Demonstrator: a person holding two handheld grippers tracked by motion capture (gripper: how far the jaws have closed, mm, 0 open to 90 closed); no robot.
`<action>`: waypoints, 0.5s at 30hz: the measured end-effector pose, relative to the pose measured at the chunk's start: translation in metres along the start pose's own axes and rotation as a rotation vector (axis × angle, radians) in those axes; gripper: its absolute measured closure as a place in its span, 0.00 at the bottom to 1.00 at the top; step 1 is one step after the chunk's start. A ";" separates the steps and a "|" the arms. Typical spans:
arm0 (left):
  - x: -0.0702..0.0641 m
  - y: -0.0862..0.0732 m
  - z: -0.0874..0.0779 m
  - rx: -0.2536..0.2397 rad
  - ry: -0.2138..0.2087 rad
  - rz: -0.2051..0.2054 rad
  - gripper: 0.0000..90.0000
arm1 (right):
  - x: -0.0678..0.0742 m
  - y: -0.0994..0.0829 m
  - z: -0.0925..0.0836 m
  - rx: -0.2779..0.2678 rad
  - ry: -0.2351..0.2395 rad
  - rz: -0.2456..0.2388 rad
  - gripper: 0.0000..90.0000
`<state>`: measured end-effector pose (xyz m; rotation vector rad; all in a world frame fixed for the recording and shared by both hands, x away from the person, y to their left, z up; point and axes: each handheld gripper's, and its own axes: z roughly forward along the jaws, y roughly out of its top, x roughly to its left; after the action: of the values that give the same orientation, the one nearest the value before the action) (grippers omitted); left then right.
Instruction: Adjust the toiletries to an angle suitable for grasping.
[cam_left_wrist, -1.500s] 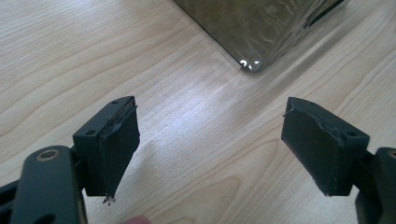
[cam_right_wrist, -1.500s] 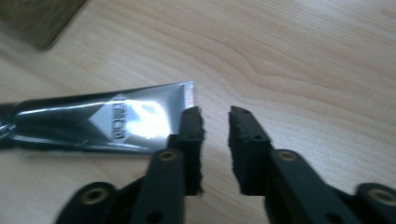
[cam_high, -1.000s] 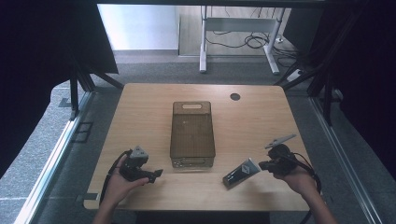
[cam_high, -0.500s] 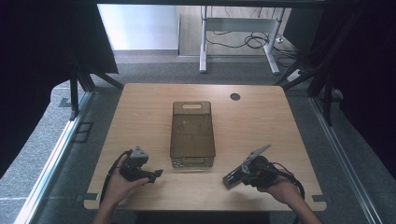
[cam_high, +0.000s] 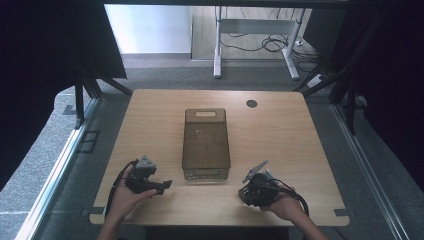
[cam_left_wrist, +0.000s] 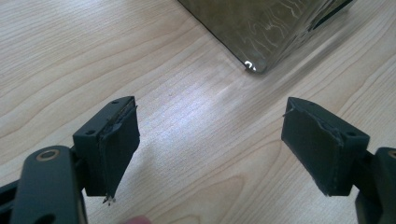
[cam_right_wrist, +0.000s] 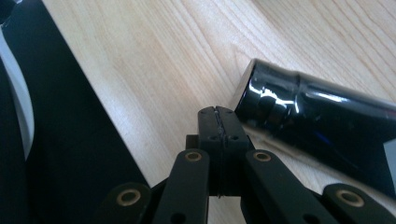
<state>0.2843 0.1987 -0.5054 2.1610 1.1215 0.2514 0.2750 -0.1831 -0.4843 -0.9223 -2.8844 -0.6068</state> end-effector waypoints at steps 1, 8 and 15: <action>0.000 0.000 0.000 0.000 0.000 0.001 0.22 | -0.001 0.001 0.001 0.000 0.005 -0.001 1.00; 0.000 0.000 0.001 0.002 0.001 0.005 0.22 | -0.002 0.006 0.004 -0.012 0.007 0.010 1.00; 0.000 0.000 0.001 0.002 0.003 0.003 0.22 | -0.007 0.011 0.006 -0.033 -0.005 0.035 1.00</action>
<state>0.2844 0.1981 -0.5059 2.1651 1.1211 0.2553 0.2877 -0.1769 -0.4875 -0.9773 -2.8648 -0.6524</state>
